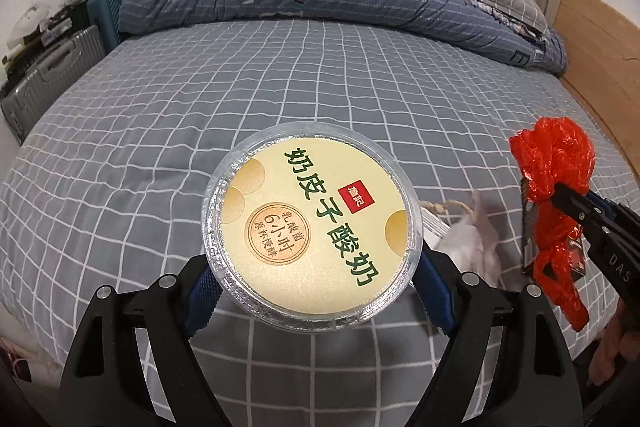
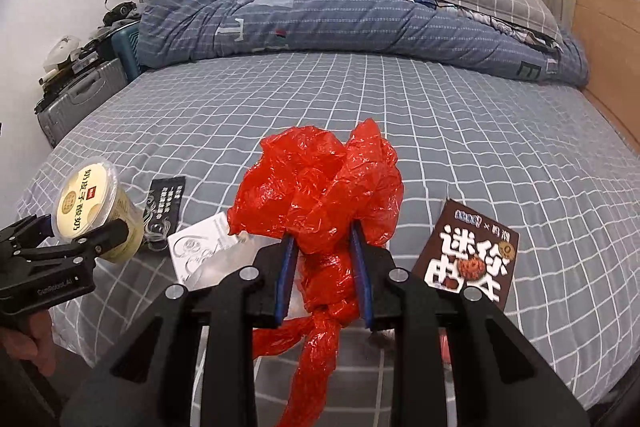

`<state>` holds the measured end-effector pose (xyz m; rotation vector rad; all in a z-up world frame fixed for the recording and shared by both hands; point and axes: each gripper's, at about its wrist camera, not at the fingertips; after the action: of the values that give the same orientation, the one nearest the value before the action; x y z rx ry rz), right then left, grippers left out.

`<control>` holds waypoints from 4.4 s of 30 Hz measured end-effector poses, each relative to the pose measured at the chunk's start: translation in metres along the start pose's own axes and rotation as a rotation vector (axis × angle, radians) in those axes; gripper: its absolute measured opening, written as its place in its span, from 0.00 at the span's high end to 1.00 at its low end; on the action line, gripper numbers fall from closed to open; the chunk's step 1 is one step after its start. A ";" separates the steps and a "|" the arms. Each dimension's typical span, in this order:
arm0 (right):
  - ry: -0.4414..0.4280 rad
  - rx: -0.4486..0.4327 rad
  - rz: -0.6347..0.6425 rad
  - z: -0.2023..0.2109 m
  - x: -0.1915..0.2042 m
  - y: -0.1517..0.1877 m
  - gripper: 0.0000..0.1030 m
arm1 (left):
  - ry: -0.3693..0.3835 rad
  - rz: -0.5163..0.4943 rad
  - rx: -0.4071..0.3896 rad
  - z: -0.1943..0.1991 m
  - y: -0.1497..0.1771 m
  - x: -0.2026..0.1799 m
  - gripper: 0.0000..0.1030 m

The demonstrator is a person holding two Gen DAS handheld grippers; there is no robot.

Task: Collect trash
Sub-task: 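Carry the yogurt cup and red bag down over the black bin, then open the right tool over the bin while the left tool drops the yogurt cup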

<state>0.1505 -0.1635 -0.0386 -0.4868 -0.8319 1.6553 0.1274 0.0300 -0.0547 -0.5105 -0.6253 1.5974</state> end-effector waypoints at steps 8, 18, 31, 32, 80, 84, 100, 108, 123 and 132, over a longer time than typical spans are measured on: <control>-0.003 -0.005 0.011 0.018 0.012 0.010 0.76 | 0.012 -0.010 -0.001 0.021 0.016 -0.005 0.22; -0.001 -0.018 0.022 0.045 0.025 0.027 0.76 | 0.028 -0.002 -0.021 0.050 0.031 -0.006 0.22; -0.008 -0.024 0.031 0.080 0.042 0.053 0.76 | 0.041 0.010 -0.020 0.084 0.065 -0.003 0.22; -0.009 -0.022 0.030 0.082 0.042 0.055 0.76 | 0.042 0.010 -0.020 0.086 0.067 -0.003 0.22; -0.023 0.143 -0.012 0.146 0.071 0.191 0.75 | 0.054 -0.034 0.143 0.138 0.208 -0.009 0.22; -0.021 0.169 -0.023 0.146 0.073 0.201 0.75 | 0.050 -0.039 0.171 0.138 0.219 -0.008 0.22; -0.023 0.387 -0.054 0.090 0.072 0.255 0.75 | 0.056 -0.033 0.296 0.091 0.255 -0.004 0.22; -0.029 0.455 -0.073 0.051 0.066 0.267 0.75 | 0.050 -0.038 0.361 0.045 0.264 -0.001 0.22; -0.045 0.534 -0.066 0.009 0.075 0.282 0.73 | 0.004 -0.019 0.451 0.008 0.276 0.009 0.22; -0.028 0.489 -0.014 0.016 0.080 0.283 0.44 | -0.005 -0.008 0.464 0.006 0.280 0.012 0.22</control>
<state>-0.0696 -0.1150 -0.2286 -0.1155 -0.4222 1.7806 -0.0880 0.0219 -0.2342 -0.1583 -0.2432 1.6690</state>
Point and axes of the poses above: each gripper's, at about its wrist camera, not at the fingertips, and z roughly against the way its jaws point, x to its left, y to its underside, and after that the axes turned 6 degrees about -y, right-handed
